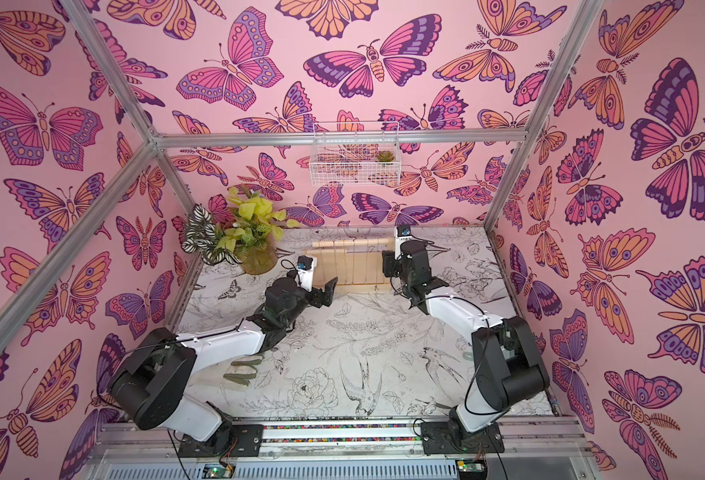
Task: Take the necklace off the jewelry display stand
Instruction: Adjust the stand at the center of the board.
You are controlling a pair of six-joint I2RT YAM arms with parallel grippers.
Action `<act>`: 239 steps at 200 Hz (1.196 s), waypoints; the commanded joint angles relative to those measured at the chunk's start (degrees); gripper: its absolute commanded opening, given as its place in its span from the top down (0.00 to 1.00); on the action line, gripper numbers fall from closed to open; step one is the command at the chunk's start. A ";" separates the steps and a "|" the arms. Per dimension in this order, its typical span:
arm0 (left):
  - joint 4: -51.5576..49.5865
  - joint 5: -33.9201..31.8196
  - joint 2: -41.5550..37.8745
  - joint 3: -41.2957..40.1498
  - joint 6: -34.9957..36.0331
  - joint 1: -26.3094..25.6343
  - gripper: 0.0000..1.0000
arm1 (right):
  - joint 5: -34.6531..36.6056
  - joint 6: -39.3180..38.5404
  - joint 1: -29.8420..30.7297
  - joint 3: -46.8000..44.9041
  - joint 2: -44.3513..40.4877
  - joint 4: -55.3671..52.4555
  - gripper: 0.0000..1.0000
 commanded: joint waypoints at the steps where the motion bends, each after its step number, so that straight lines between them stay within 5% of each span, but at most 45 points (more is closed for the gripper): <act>1: -0.19 -0.85 0.69 -0.20 1.24 -0.04 0.03 | 5.03 -2.18 1.70 2.07 2.00 1.52 0.46; 38: -1.26 -1.67 0.15 0.00 1.59 0.08 0.03 | 13.22 -5.57 5.04 2.31 3.08 2.66 0.65; 184: -3.52 -5.28 5.67 9.31 2.89 2.56 0.01 | 18.27 -2.37 5.48 -3.47 -4.32 3.23 0.77; 239: 0.39 -5.02 6.38 8.61 0.87 2.21 0.31 | 17.95 -2.09 5.51 -4.84 -5.15 3.32 0.75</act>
